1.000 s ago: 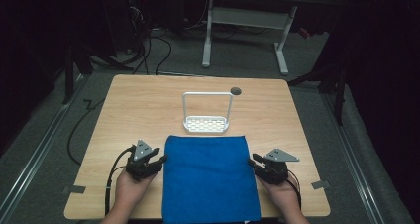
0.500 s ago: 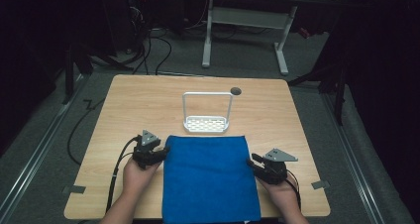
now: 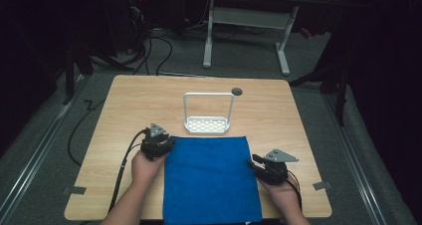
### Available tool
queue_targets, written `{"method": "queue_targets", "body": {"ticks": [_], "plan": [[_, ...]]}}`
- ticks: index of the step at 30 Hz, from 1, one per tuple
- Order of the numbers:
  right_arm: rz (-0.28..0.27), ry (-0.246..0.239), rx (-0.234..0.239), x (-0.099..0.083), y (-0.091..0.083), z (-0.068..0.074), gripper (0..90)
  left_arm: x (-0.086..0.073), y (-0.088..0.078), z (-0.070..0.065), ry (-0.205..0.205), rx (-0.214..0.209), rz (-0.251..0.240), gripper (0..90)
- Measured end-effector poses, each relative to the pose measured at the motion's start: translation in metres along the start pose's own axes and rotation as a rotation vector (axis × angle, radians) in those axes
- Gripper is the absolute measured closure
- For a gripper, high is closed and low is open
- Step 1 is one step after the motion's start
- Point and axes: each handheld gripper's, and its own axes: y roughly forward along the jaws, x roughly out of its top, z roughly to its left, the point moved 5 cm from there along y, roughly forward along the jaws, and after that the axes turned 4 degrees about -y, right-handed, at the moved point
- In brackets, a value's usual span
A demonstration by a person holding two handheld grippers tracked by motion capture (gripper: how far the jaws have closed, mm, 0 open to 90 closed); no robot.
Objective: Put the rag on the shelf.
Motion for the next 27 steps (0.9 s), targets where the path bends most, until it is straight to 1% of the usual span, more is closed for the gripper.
{"method": "queue_targets", "body": {"ticks": [3, 6, 7, 9, 11, 13, 14, 15, 17, 18, 20, 22, 24, 26, 27], "plan": [[0.003, -0.006, 0.001, 0.000, 0.001, 0.000, 64.0, 0.000, 0.004, -0.001, 0.004, 0.010, 0.009, 68.7], [0.010, -0.003, 0.005, -0.001, 0.003, 0.001, 61.8, 0.000, 0.003, -0.001, 0.011, 0.008, 0.003, 74.5], [0.009, -0.011, 0.005, -0.001, 0.004, 0.000, 61.2, 0.000, 0.003, -0.001, 0.007, 0.006, 0.002, 75.9], [0.014, -0.002, 0.008, -0.001, 0.005, 0.000, 60.3, 0.000, 0.002, 0.000, -0.001, 0.000, -0.005, 78.5], [0.015, -0.003, -0.001, -0.001, 0.006, -0.001, 58.9, 0.000, 0.001, 0.000, -0.007, -0.005, -0.016, 81.3], [0.014, 0.005, -0.009, -0.001, 0.007, -0.002, 56.8, 0.000, 0.001, 0.000, 0.001, -0.009, -0.027, 83.4], [0.011, -0.001, -0.017, 0.000, 0.007, -0.002, 55.5, 0.000, 0.000, 0.000, -0.004, -0.015, -0.024, 84.2], [0.007, 0.001, -0.024, 0.001, 0.008, -0.003, 54.5, 0.000, 0.000, 0.000, -0.011, -0.016, -0.032, 84.7], [0.005, 0.014, -0.040, 0.005, 0.011, -0.005, 52.6, 0.000, 0.000, 0.000, -0.012, -0.020, -0.035, 86.0], [-0.003, 0.022, -0.048, 0.008, 0.013, -0.007, 52.3, 0.000, 0.000, 0.000, -0.008, -0.021, -0.033, 86.2], [0.015, 0.047, -0.057, 0.014, 0.022, -0.013, 51.4, 0.000, 0.000, 0.000, -0.011, -0.029, -0.034, 86.3], [0.021, 0.051, -0.081, 0.021, 0.029, -0.020, 51.6, 0.000, -0.001, 0.000, -0.006, -0.033, -0.036, 86.3], [0.029, 0.077, -0.084, 0.027, 0.038, -0.027, 51.7, 0.000, -0.001, -0.001, -0.001, -0.035, -0.036, 86.2], [0.050, 0.105, -0.088, 0.032, 0.050, -0.035, 52.6, 0.000, -0.001, -0.001, -0.002, -0.039, -0.037, 86.0], [0.060, 0.105, -0.088, 0.034, 0.054, -0.038, 52.6, 0.000, -0.001, -0.001, -0.003, -0.041, -0.038, 86.0]]}}
